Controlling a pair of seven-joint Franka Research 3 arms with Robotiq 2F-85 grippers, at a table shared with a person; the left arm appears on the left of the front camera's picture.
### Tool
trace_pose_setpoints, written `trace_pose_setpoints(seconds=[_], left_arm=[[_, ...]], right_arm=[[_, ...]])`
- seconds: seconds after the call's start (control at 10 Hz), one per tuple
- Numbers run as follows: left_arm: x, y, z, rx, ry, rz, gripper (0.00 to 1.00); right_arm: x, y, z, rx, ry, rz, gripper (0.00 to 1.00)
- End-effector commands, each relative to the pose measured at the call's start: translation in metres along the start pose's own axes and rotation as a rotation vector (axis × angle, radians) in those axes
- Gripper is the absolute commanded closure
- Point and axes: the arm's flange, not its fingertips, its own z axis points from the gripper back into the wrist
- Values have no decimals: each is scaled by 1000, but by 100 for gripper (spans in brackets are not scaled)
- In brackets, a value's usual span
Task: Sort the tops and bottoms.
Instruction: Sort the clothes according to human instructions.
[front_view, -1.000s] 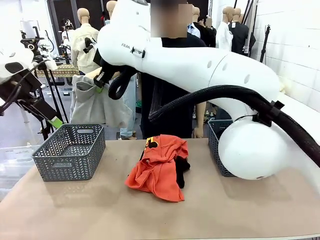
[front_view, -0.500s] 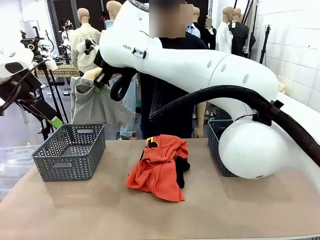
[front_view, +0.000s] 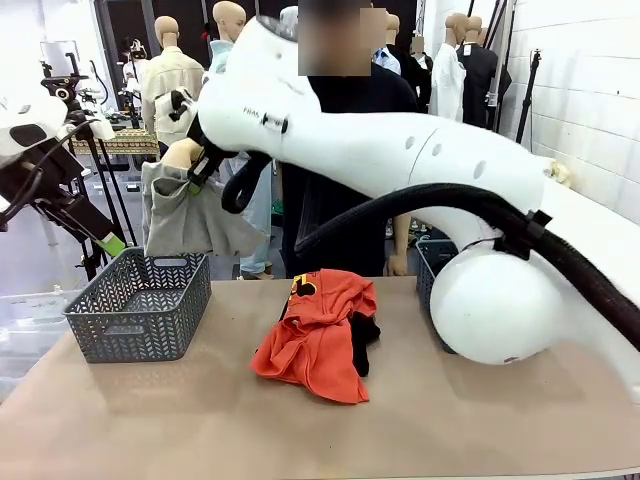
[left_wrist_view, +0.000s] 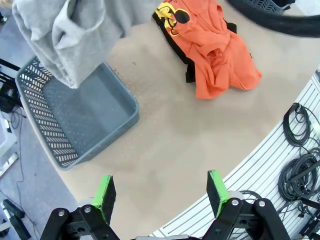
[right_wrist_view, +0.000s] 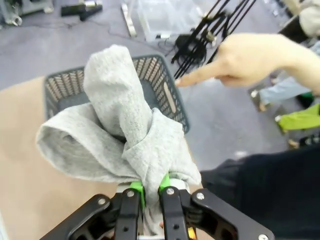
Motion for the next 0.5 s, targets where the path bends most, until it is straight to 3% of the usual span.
trace_pose_setpoints(seconds=[0.0,0.4], left_arm=[[-1,1,1,3,-1,10,5],[-1,1,1,3,-1,10,5]], right_arm=[[58,-47,-58,1,-100,91,100],[106,-65,-126,37,-262,241,100]])
